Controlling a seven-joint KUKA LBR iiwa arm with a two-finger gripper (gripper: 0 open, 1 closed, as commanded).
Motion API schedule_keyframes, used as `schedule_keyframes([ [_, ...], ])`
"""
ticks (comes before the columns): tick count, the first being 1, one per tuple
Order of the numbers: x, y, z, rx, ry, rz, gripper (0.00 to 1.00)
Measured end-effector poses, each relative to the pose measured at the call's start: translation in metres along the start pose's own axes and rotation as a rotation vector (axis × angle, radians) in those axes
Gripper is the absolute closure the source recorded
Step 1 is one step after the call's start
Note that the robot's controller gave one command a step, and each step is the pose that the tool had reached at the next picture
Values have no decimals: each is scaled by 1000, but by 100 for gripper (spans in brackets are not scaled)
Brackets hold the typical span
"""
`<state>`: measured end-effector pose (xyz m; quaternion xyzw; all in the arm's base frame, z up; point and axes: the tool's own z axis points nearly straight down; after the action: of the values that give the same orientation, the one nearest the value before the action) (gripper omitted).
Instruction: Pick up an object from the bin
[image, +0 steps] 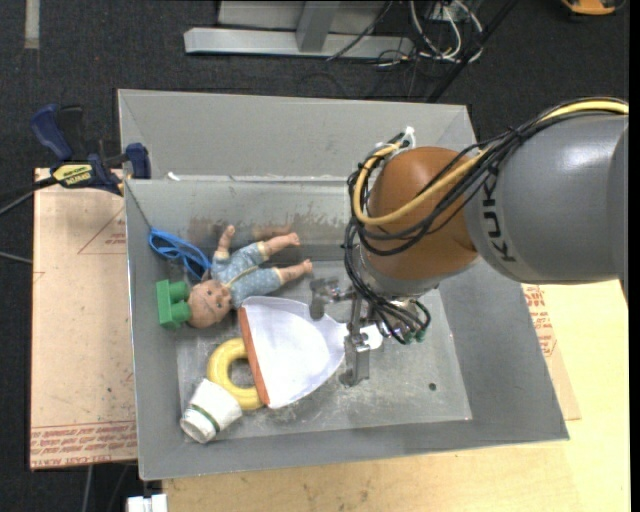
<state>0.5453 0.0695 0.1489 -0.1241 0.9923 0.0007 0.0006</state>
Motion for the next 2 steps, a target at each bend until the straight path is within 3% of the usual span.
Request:
schedule_keyframes([
  [1,-11,2,36,2,-6,-283,0],
  [2,29,-7,78,-1,-4,-458,100],
])
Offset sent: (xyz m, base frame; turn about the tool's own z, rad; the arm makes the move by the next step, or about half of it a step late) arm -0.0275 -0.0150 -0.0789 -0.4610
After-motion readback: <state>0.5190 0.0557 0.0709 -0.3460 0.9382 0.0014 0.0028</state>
